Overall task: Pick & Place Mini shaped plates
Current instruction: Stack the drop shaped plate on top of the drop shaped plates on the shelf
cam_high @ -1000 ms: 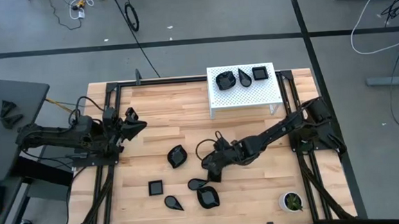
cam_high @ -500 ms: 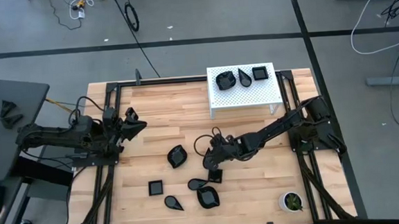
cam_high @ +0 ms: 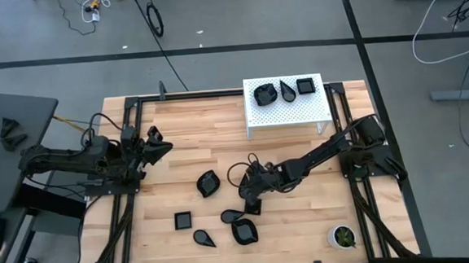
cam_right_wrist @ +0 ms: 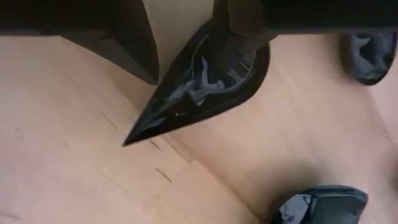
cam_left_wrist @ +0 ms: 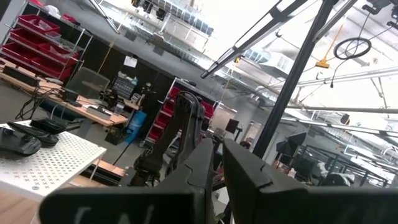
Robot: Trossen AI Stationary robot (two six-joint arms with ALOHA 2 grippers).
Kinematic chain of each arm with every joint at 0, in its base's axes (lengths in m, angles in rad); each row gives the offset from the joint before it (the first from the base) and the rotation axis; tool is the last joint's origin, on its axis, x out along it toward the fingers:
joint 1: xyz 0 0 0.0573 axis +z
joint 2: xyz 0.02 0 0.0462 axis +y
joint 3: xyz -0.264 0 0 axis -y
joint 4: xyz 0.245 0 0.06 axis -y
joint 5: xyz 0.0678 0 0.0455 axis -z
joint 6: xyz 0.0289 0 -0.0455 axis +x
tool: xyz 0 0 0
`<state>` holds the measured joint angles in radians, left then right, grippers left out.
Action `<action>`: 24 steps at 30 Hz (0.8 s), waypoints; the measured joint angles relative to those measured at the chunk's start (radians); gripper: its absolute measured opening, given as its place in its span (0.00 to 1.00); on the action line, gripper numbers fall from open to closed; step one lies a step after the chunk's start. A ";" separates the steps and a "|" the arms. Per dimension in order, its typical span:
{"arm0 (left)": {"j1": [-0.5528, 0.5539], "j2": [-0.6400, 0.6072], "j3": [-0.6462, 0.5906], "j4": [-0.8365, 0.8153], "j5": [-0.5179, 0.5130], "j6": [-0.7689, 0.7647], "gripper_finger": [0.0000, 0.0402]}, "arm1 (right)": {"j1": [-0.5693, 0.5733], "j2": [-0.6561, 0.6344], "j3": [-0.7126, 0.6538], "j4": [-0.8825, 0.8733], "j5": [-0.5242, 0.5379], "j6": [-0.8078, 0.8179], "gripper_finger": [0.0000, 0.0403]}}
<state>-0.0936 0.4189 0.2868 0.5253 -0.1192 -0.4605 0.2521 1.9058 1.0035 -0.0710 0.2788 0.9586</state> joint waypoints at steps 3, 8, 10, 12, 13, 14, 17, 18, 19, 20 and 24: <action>0.000 0.000 0.000 0.000 0.000 0.000 0.10 | 0.000 0.006 0.000 0.008 0.021 -0.009 0.31; 0.000 0.000 0.000 0.000 0.000 0.000 0.10 | 0.001 -0.001 0.000 0.005 0.054 -0.034 0.20; 0.000 0.000 0.000 0.000 0.000 0.000 0.10 | 0.001 -0.002 0.000 0.002 0.054 -0.045 0.15; 0.000 0.000 0.000 0.000 0.000 0.000 0.10 | 0.001 -0.002 0.000 -0.002 0.054 -0.059 0.11; 0.000 0.000 0.000 0.000 0.000 0.000 0.10 | 0.001 -0.004 0.000 -0.002 0.054 -0.059 0.09; 0.000 0.000 0.000 0.000 0.000 0.000 0.10 | 0.001 -0.004 0.000 -0.002 0.054 -0.060 0.08; 0.000 0.000 0.000 0.000 0.000 0.000 0.10 | 0.001 -0.005 0.000 0.001 0.054 -0.077 0.03; 0.000 0.000 0.000 0.000 0.000 0.000 0.10 | 0.001 -0.005 0.000 0.000 0.055 -0.082 0.02; 0.000 0.000 0.000 0.000 0.000 0.000 0.10 | 0.001 -0.005 0.000 -0.001 0.060 -0.090 0.01; 0.000 0.000 0.000 0.000 0.000 0.000 0.10 | 0.002 -0.005 0.000 -0.001 0.064 -0.102 0.01; 0.000 0.000 0.000 0.000 0.000 0.000 0.10 | 0.009 -0.012 0.000 0.003 0.080 -0.111 0.01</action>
<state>-0.0934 0.4187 0.2871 0.5251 -0.1189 -0.4605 0.2608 1.8940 1.0039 -0.0681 0.3588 0.8474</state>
